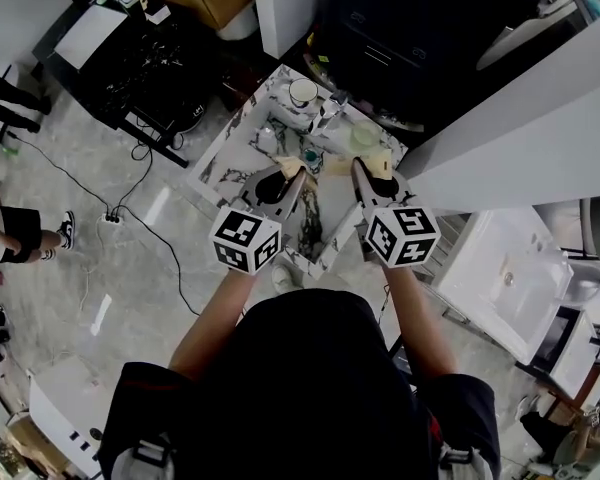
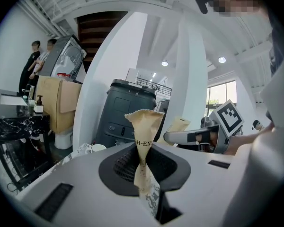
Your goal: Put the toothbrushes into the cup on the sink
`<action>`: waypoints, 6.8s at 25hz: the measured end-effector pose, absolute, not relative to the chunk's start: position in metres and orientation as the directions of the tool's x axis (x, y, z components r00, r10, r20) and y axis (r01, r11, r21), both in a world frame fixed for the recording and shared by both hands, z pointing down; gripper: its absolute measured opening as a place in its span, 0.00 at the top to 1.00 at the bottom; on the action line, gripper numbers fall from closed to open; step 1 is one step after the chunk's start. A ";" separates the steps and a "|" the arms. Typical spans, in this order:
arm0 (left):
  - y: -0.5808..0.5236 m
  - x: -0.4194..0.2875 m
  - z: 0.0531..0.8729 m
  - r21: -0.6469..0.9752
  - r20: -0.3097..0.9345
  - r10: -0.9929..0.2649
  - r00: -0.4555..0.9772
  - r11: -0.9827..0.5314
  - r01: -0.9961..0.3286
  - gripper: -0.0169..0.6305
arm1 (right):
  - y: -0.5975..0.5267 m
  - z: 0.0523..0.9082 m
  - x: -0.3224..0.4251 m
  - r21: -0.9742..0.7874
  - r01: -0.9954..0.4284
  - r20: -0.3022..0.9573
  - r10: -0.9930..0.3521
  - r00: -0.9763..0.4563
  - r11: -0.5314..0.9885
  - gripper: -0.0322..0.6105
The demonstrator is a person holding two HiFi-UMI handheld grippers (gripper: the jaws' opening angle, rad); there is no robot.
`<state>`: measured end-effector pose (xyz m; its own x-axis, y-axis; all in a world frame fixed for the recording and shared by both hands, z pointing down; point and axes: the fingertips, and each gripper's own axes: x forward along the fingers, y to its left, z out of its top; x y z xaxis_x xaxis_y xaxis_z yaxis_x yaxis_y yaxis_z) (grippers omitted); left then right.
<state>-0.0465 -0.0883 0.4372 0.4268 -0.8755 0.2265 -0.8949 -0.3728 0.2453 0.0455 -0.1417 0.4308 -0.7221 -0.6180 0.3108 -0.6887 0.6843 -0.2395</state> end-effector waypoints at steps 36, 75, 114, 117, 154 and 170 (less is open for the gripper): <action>-0.181 -0.006 0.473 0.269 0.303 -0.867 0.395 -0.320 -0.908 0.90 | -0.268 0.471 0.090 -0.254 -0.701 0.364 -0.605 -0.708 0.667 0.85; -0.187 -0.014 0.497 0.270 0.363 -0.855 0.371 -0.284 -0.920 0.90 | -0.276 0.551 0.070 -0.315 -0.711 0.520 -0.513 -0.683 0.629 0.79; -0.137 -0.018 0.469 0.280 0.297 -0.849 0.436 -0.359 -0.890 0.90 | -0.231 0.513 0.088 -0.271 -0.778 0.505 -0.604 -0.617 0.567 0.70; -0.130 -0.018 0.466 0.278 0.288 -0.847 0.446 -0.371 -0.886 0.90 | -0.220 0.510 0.088 -0.269 -0.783 0.502 -0.612 -0.611 0.561 0.70; -0.025 -0.038 0.435 0.235 0.216 -0.831 0.513 -0.466 -0.853 0.90 | -0.091 0.462 0.065 -0.254 -0.790 0.392 -0.687 -0.612 0.558 0.89; -0.046 -0.024 0.430 0.217 0.220 -0.820 0.528 -0.487 -0.846 0.90 | -0.106 0.444 0.062 -0.315 -0.726 0.328 -0.648 -0.688 0.611 0.89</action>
<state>-0.0242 -0.0458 0.4303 0.5284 -0.8198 0.2205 -0.8461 -0.4871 0.2166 0.0618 -0.1057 0.4443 -0.6875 -0.6480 0.3278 -0.7262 0.6110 -0.3152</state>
